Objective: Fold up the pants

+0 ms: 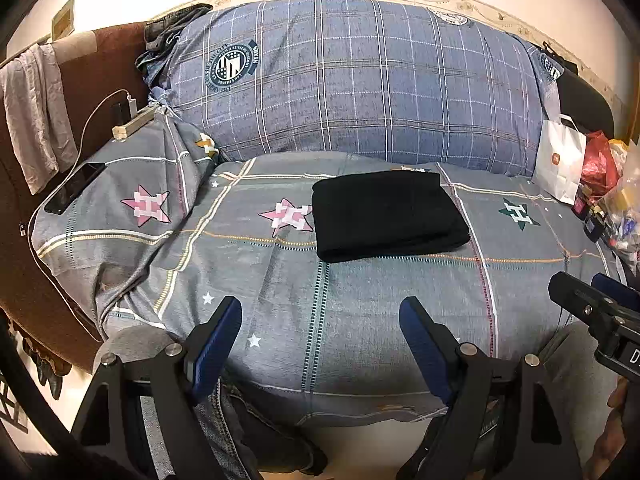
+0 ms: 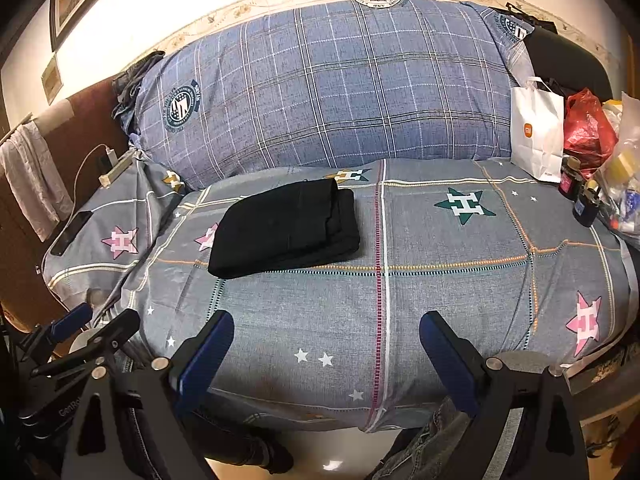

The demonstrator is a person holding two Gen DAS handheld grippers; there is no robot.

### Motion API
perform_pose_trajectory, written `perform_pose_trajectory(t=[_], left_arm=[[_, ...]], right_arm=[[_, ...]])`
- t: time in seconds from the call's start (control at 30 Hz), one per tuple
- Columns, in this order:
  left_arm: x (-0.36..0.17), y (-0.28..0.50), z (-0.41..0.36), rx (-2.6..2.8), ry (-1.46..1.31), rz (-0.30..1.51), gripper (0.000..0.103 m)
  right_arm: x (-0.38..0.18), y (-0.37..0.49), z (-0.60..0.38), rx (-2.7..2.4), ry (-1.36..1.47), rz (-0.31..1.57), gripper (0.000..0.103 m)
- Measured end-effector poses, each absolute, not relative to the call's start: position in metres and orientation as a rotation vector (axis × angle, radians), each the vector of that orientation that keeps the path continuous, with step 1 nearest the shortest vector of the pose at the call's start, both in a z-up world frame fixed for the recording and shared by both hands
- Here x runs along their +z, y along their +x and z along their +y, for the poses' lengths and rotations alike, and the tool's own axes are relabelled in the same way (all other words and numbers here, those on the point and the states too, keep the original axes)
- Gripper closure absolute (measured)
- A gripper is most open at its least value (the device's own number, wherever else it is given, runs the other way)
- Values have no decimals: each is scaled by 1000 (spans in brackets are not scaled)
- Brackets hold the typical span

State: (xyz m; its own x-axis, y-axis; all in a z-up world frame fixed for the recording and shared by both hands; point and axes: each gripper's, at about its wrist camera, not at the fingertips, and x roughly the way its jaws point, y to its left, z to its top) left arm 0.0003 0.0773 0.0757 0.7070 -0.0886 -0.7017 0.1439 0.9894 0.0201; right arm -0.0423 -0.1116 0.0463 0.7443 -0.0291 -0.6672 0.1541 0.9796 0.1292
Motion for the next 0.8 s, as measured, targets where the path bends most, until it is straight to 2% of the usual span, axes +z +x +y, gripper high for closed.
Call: perform_pose_trajectory(t=[0.47,0.8], left_arm=[[50,26,72,-131,124,805,22],[42,42,80,-143,62,823,22]], right_arm=[[19,-6,-123,-105,212,794,7],[16,5,-114,-122,171,812,7]])
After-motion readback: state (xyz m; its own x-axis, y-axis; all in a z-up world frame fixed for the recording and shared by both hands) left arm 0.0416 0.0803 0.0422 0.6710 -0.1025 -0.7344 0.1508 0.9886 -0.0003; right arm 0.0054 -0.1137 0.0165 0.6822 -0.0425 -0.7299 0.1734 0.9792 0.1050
